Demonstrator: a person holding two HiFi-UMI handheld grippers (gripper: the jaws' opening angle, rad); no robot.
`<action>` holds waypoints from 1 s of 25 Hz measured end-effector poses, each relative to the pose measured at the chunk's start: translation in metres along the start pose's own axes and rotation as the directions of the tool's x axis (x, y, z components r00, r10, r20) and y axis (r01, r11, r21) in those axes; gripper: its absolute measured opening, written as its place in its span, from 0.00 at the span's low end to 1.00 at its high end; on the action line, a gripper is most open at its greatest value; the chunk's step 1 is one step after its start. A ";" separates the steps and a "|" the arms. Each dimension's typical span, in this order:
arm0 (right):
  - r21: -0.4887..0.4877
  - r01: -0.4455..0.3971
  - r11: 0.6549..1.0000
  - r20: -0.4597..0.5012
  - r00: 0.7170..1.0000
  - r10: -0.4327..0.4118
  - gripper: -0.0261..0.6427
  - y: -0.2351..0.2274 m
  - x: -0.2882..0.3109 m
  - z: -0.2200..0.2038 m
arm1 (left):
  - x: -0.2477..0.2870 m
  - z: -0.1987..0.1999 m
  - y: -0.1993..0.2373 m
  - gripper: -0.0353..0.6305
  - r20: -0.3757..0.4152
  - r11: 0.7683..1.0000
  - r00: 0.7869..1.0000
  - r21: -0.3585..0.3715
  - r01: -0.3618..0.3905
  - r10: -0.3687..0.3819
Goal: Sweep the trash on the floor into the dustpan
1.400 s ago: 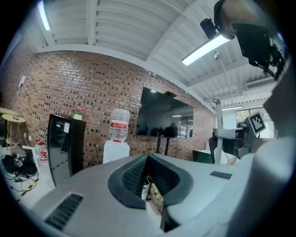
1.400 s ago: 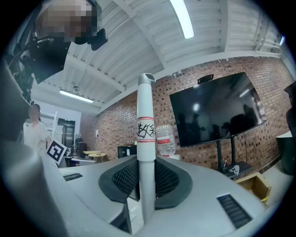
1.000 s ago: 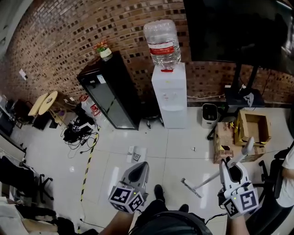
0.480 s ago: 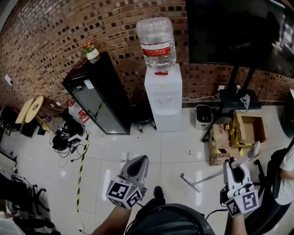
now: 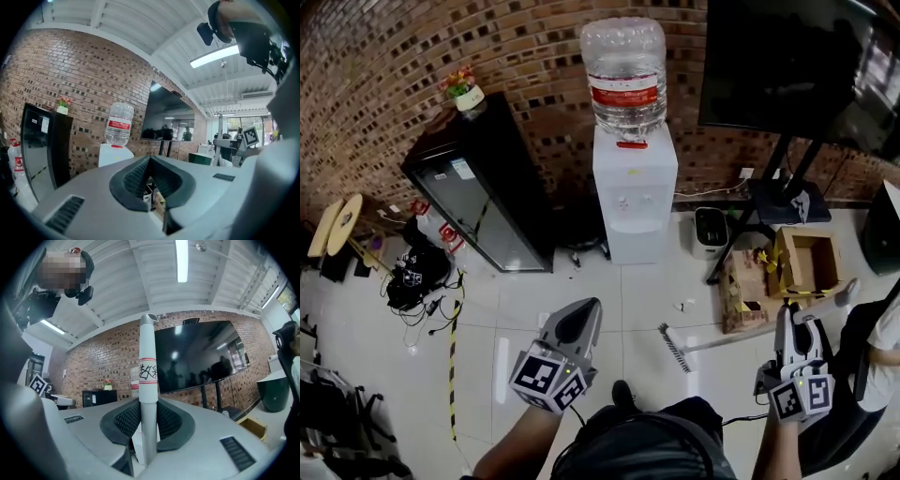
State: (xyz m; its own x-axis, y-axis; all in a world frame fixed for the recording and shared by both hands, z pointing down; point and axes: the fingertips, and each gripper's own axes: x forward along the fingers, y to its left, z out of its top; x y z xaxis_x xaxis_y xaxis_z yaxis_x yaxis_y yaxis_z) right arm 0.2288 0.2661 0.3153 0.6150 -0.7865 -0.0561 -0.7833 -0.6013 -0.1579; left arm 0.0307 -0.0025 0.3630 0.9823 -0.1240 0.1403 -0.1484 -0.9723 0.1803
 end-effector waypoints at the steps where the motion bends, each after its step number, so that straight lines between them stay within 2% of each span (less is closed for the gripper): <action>1: 0.009 0.009 1.000 -0.004 1.000 -0.009 0.17 -0.003 0.009 -0.001 | 0.005 -0.001 0.005 0.09 -0.005 1.000 1.000 -0.009 0.002 -0.002; 4: 0.028 0.020 0.999 -0.010 1.000 -0.020 0.17 -0.012 0.033 -0.004 | 0.022 -0.008 0.014 0.09 -0.010 0.999 1.000 -0.031 0.010 -0.010; 7: 0.038 -0.001 0.999 -0.021 1.000 0.002 0.17 -0.021 0.058 -0.010 | 0.040 -0.014 0.021 0.09 -0.019 0.999 1.000 -0.040 -0.016 0.015; 12: 0.030 -0.088 0.996 -0.052 0.995 0.090 0.17 -0.041 0.102 -0.026 | 0.077 -0.014 0.023 0.09 -0.010 0.993 0.994 -0.039 -0.114 0.113; 18: -0.010 -0.205 0.979 -0.093 0.975 0.203 0.17 -0.072 0.140 -0.034 | 0.129 -0.020 0.011 0.09 -0.019 0.979 0.980 -0.045 -0.197 0.197; 25: -0.032 -0.216 0.976 -0.119 0.970 0.211 0.17 -0.135 0.181 -0.048 | 0.184 -0.041 0.001 0.09 -0.051 0.967 0.968 -0.047 -0.249 0.247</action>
State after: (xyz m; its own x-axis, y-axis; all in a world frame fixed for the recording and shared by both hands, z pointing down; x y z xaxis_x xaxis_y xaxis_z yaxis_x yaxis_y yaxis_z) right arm 0.4421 0.1981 0.3742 0.4209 -0.9066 0.0300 -0.9001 -0.4215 -0.1101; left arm 0.2071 -0.0179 0.4294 0.9082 -0.3496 0.2303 -0.3936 -0.9003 0.1857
